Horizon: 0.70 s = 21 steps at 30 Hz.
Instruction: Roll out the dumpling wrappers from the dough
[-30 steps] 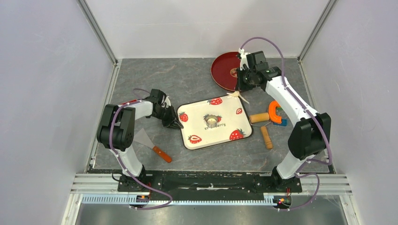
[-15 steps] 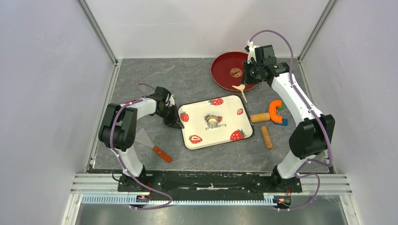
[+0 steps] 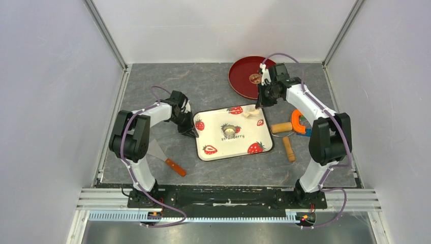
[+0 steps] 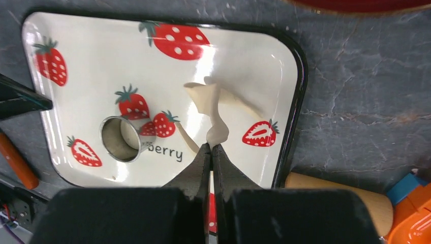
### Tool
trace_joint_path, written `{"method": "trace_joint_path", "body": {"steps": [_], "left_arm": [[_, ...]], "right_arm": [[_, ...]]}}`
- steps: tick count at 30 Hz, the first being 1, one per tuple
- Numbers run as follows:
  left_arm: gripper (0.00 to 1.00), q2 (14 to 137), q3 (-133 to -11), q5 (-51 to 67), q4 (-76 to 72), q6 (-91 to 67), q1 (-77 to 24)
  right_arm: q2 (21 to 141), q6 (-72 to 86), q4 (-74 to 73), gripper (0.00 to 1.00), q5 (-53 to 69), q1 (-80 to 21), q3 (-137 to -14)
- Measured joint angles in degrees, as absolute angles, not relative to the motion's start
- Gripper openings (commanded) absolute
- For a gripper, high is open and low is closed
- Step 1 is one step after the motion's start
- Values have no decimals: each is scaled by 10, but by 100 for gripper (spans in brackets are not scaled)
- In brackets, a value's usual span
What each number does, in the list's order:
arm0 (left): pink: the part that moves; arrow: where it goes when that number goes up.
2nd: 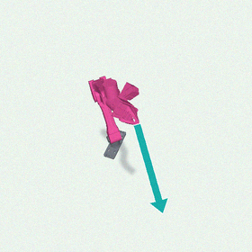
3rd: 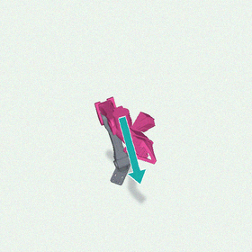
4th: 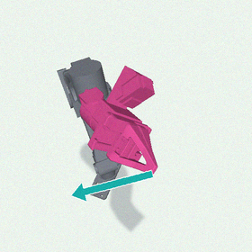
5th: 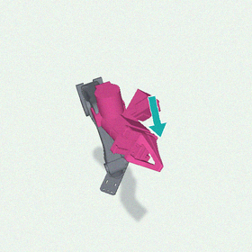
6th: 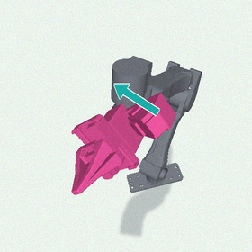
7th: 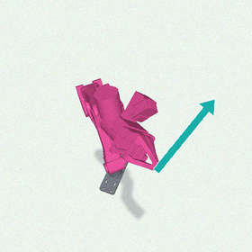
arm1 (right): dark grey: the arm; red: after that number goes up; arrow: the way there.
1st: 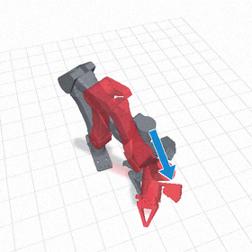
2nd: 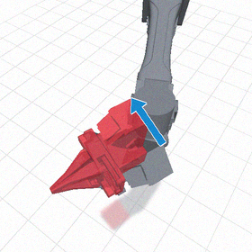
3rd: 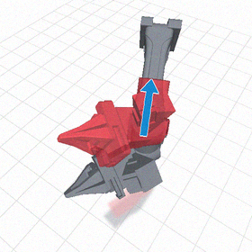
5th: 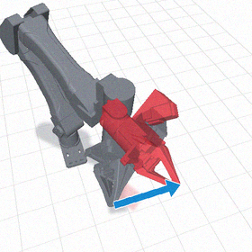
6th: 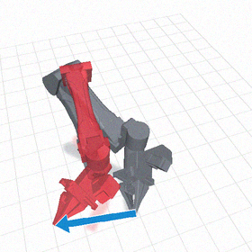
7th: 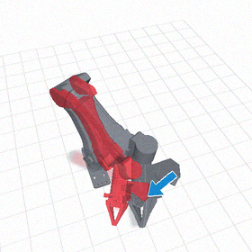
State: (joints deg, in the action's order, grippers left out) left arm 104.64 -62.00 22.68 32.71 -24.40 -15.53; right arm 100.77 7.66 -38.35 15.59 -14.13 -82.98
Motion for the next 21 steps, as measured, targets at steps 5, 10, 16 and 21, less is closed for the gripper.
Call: {"method": "trace_joint_path", "body": {"steps": [5,10,16,21], "left_arm": [[2,1047,-623,223,331,-240,-159],[2,1050,-630,211,340,-236,-166],[2,1056,-651,178,361,-226,-184],[2,1068,-678,147,370,-221,-207]], "right_arm": [[1031,76,-369,14,152,-141,-790],[1056,67,-365,44,146,-144,-787],[1056,55,-362,74,116,-148,-787],[1056,57,-362,85,103,-149,-805]]}}
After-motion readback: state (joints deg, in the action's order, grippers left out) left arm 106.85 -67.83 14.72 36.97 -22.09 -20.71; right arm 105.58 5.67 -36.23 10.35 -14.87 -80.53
